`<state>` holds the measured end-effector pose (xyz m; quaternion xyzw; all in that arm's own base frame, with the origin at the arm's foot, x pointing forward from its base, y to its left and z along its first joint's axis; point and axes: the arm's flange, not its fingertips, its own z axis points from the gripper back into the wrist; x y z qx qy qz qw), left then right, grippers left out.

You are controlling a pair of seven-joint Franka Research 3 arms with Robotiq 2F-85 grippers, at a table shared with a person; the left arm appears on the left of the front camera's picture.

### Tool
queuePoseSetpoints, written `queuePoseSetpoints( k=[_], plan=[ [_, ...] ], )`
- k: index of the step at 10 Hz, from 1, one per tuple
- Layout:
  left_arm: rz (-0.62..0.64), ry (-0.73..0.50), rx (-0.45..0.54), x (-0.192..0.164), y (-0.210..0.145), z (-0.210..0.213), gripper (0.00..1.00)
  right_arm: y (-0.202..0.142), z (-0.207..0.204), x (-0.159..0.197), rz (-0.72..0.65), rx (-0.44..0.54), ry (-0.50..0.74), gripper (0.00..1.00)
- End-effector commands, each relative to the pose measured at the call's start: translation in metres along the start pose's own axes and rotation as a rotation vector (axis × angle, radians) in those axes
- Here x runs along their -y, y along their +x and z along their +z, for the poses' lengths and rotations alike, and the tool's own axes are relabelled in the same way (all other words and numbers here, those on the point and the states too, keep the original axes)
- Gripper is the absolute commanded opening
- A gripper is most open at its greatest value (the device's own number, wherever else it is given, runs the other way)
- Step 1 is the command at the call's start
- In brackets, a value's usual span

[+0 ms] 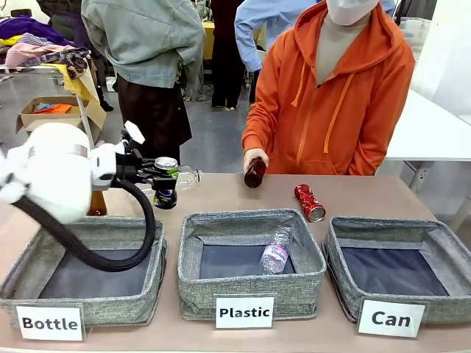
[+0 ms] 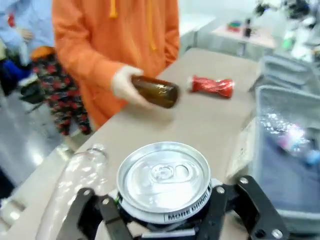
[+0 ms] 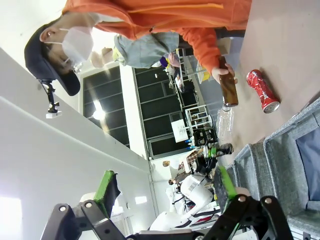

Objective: Sort the can waste into the basket.
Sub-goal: Pick up the can waste from the table and place it in the right Fabric basket.

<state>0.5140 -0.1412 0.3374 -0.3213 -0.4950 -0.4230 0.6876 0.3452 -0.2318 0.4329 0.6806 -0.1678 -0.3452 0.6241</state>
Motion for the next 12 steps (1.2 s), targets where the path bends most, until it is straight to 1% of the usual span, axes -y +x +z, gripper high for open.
queuePoseSetpoints(
  k=[1,2,3,4,5,6,7,8,9,10,11,12],
  plan=[
    [0.013,-0.153,0.002,0.038,0.056,0.080,0.00,0.001,0.001,-0.002,0.013,-0.011,-0.002,1.00],
    [-0.025,-0.247,0.005,0.061,0.078,0.118,0.00,0.001,0.001,-0.002,0.013,-0.011,-0.002,1.00],
    [-0.046,-0.362,-0.015,0.083,0.094,0.148,0.00,0.001,0.001,-0.002,0.013,-0.011,-0.002,1.00],
    [-0.081,-0.460,-0.048,0.102,0.103,0.171,0.00,0.001,0.001,-0.002,0.013,-0.011,-0.002,1.00],
    [-0.107,-0.575,-0.109,0.113,0.103,0.187,0.00,0.001,0.001,-0.002,0.013,-0.011,-0.002,1.00],
    [-0.147,-0.634,-0.188,0.111,0.107,0.206,0.00,0.001,0.001,-0.002,0.013,-0.011,-0.002,1.00],
    [-0.180,-0.644,-0.275,0.096,0.119,0.235,0.00,0.001,0.001,-0.002,0.013,-0.011,-0.002,1.00],
    [-0.195,-0.566,-0.304,0.069,0.149,0.283,0.00,0.001,0.001,-0.002,0.013,-0.011,-0.002,1.00],
    [-0.165,-0.479,-0.325,0.045,0.171,0.336,0.00,0.001,0.001,-0.002,0.013,-0.011,-0.002,1.00],
    [-0.151,-0.427,-0.323,0.029,0.181,0.390,0.00,0.001,0.001,-0.002,0.013,-0.011,-0.002,1.00],
    [-0.091,-0.318,-0.279,0.025,0.182,0.437,0.00,0.001,0.001,-0.002,0.013,-0.011,-0.002,1.00],
    [-0.063,-0.298,-0.233,0.032,0.172,0.472,0.00,0.001,0.001,-0.002,0.013,-0.011,-0.002,1.00]
  ],
)
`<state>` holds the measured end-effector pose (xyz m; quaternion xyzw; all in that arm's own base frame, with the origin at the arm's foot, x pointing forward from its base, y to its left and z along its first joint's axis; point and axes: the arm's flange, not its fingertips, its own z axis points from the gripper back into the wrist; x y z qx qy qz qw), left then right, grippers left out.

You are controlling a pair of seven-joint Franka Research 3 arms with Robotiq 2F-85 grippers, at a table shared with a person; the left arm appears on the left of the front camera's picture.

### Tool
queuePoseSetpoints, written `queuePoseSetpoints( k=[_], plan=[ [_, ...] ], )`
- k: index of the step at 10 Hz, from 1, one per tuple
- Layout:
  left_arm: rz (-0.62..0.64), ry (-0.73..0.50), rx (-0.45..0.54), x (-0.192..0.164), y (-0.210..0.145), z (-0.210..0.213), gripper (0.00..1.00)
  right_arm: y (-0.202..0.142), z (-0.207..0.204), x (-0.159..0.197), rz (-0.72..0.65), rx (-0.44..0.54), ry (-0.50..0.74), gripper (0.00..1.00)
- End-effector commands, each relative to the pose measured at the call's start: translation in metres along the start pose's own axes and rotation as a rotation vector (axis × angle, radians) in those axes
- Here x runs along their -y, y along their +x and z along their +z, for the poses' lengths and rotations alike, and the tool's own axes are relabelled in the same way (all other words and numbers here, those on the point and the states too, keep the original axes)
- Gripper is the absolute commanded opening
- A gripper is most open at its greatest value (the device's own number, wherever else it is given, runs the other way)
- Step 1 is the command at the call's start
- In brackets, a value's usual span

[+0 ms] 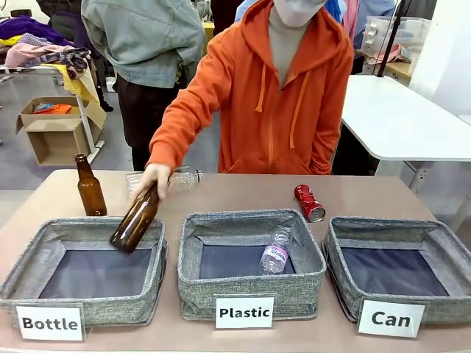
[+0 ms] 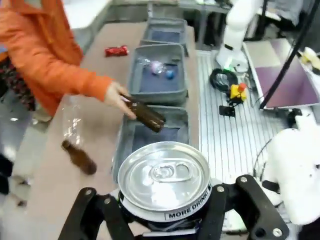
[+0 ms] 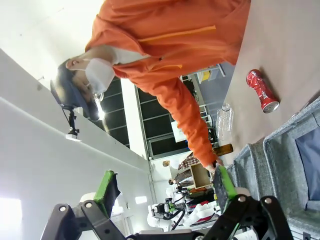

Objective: Sort the can waste into the basket.
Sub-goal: Pick up the can waste from the table and place it in the right Fabric basket.

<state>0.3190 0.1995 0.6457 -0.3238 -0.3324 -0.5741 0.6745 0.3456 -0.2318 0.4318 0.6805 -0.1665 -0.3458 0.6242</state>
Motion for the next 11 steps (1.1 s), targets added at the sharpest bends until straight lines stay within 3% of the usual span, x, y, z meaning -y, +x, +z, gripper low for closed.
queuePoseSetpoints(
  k=[1,4,7,9,11],
  plan=[
    [0.102,0.095,0.121,0.013,-0.031,0.024,0.00,0.000,0.001,-0.003,0.015,-0.010,-0.001,1.00],
    [0.132,0.187,0.221,0.060,-0.087,0.050,0.00,0.000,0.001,-0.003,0.015,-0.010,-0.001,1.00],
    [0.104,0.184,0.273,0.065,-0.097,0.050,0.00,0.000,0.001,-0.003,0.015,-0.010,-0.001,1.00],
    [0.107,0.108,0.300,0.042,-0.071,0.020,0.00,0.000,0.001,-0.003,0.015,-0.010,-0.001,1.00],
    [0.121,0.021,0.270,0.024,-0.017,-0.045,0.00,0.000,0.001,-0.003,0.015,-0.010,-0.001,1.00]
  ],
)
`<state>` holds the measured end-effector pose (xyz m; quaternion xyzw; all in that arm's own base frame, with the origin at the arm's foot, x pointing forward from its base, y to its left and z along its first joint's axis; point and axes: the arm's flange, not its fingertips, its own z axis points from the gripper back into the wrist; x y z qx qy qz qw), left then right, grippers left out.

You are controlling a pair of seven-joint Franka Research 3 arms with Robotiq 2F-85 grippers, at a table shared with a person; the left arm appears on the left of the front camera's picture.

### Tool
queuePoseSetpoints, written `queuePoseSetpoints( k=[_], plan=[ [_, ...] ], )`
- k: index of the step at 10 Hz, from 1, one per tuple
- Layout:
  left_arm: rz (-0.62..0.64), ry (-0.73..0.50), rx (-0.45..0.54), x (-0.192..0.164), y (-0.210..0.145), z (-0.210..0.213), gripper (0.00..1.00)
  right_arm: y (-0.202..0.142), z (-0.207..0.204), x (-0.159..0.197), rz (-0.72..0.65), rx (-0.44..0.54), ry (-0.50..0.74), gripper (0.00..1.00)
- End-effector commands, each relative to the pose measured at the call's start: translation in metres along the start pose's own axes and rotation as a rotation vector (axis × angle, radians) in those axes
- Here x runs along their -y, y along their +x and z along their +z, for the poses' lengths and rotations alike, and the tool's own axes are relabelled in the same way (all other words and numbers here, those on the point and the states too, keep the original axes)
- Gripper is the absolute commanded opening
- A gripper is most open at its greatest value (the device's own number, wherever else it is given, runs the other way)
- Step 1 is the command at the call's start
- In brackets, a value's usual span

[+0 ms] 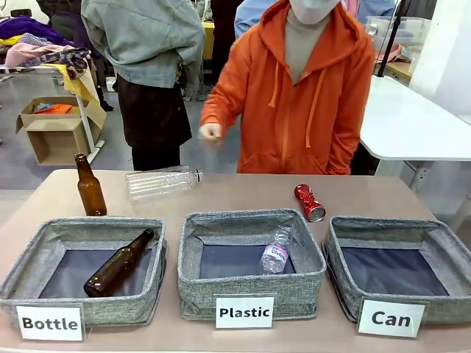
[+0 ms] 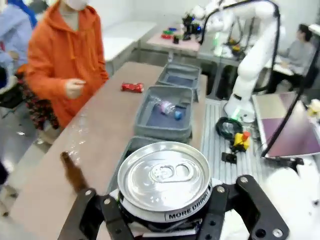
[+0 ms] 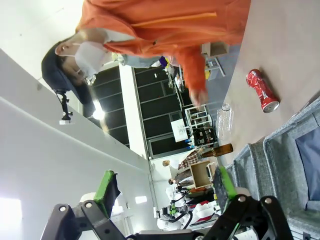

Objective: Sort the can waste into the basket.
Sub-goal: Pick up the can waste from the table and place it in the right Fabric basket.

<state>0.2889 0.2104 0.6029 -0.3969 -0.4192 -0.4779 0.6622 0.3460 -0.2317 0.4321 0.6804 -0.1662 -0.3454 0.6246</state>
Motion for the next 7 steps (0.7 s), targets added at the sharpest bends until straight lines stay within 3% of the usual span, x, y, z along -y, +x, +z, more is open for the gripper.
queuePoseSetpoints(
  k=[1,2,3,4,6,7],
  plan=[
    [-0.040,-0.127,-0.091,-0.004,0.032,-0.091,0.00,0.000,0.001,-0.003,0.014,-0.009,0.000,1.00],
    [-0.086,-0.185,-0.145,-0.006,0.045,-0.138,0.00,0.000,0.001,-0.003,0.014,-0.009,0.000,1.00],
    [-0.137,-0.268,-0.131,-0.005,0.062,-0.200,0.00,0.000,0.001,-0.003,0.014,-0.009,0.000,1.00],
    [-0.075,-0.278,-0.061,-0.003,0.073,-0.256,0.00,0.000,0.000,0.000,0.000,-0.001,0.000,1.00],
    [-0.076,-0.412,-0.031,0.017,0.082,-0.368,0.00,0.006,0.067,-0.045,0.003,0.064,-0.004,1.00],
    [-0.068,-0.400,-0.045,0.030,0.082,-0.431,0.00,0.006,0.101,-0.059,0.051,0.073,-0.070,1.00]
  ],
)
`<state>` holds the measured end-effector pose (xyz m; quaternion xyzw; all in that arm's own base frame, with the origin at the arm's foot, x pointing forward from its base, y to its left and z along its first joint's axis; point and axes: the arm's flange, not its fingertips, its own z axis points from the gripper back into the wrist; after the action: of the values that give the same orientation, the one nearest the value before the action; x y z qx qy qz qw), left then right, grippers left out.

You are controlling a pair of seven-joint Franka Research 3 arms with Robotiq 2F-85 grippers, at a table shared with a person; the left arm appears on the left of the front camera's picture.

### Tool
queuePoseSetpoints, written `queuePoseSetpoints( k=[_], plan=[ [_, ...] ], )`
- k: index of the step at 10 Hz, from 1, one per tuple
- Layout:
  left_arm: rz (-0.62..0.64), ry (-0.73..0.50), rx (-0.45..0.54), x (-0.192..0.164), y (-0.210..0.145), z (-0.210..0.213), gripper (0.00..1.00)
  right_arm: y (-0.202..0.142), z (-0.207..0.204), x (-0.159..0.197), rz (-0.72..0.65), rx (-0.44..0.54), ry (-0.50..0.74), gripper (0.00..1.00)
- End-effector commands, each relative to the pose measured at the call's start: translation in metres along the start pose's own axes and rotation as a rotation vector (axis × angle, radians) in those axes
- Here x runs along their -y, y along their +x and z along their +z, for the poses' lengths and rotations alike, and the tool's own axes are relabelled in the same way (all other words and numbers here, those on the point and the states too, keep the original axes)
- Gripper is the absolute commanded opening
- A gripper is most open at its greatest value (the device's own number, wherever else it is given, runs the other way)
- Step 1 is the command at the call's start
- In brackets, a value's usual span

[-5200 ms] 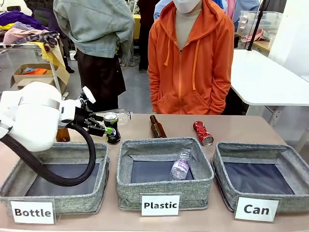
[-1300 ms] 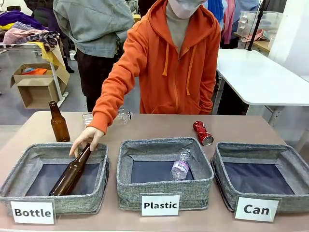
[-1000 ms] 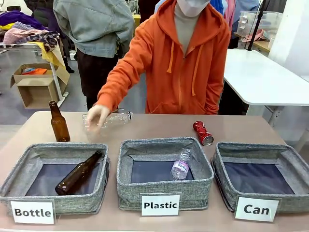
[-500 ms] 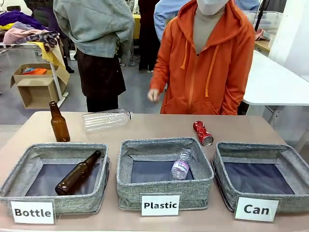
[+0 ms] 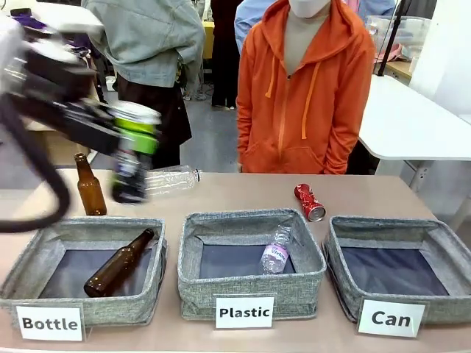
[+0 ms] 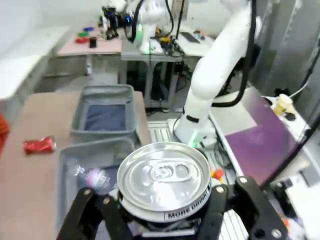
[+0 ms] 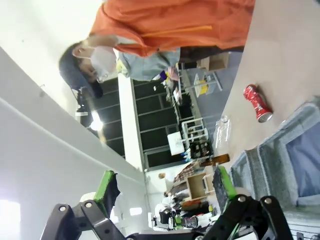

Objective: Sort the can waste into the basket.
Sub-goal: Pick up the can waste from the table and place it in the right Fabric basket.

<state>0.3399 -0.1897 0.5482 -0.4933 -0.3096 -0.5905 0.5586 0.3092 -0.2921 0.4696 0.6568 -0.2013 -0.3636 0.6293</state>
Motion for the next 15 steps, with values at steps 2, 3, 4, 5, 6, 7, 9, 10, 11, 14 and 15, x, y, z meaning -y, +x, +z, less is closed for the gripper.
queuePoseSetpoints(
  k=[2,3,4,5,6,7,9,10,11,14,15],
  plan=[
    [-0.025,-0.062,-0.017,-0.043,0.010,-0.132,0.00,0.006,0.087,-0.036,0.083,-0.035,-0.120,1.00],
    [-0.077,-0.135,-0.022,-0.050,0.011,-0.183,0.00,0.007,0.116,-0.038,0.095,-0.041,-0.155,1.00],
    [-0.157,-0.181,-0.027,-0.056,0.010,-0.234,0.00,0.013,0.144,-0.032,0.147,-0.020,-0.185,1.00],
    [-0.179,-0.232,-0.052,-0.062,0.010,-0.284,0.00,0.020,0.169,-0.015,0.211,-0.016,-0.210,1.00],
    [-0.203,-0.257,-0.079,-0.068,0.014,-0.318,0.00,-0.005,0.122,-0.040,0.089,0.008,-0.150,1.00],
    [-0.208,-0.268,-0.084,-0.079,0.017,-0.350,0.00,-0.005,0.122,-0.040,0.089,0.008,-0.150,1.00],
    [-0.258,-0.305,0.034,-0.104,0.012,-0.397,0.00,-0.005,0.122,-0.040,0.089,0.008,-0.150,1.00],
    [-0.329,-0.249,0.036,-0.116,0.005,-0.413,0.00,-0.005,0.122,-0.040,0.089,0.008,-0.150,1.00],
    [-0.375,-0.194,0.033,-0.125,0.003,-0.422,0.00,-0.005,0.122,-0.040,0.089,0.008,-0.150,1.00],
    [-0.449,-0.113,0.024,-0.142,-0.003,-0.426,0.00,-0.005,0.122,-0.040,0.089,0.008,-0.150,1.00],
    [-0.430,-0.116,0.015,-0.142,-0.002,-0.425,0.00,-0.005,0.122,-0.040,0.089,0.008,-0.150,1.00]
  ],
)
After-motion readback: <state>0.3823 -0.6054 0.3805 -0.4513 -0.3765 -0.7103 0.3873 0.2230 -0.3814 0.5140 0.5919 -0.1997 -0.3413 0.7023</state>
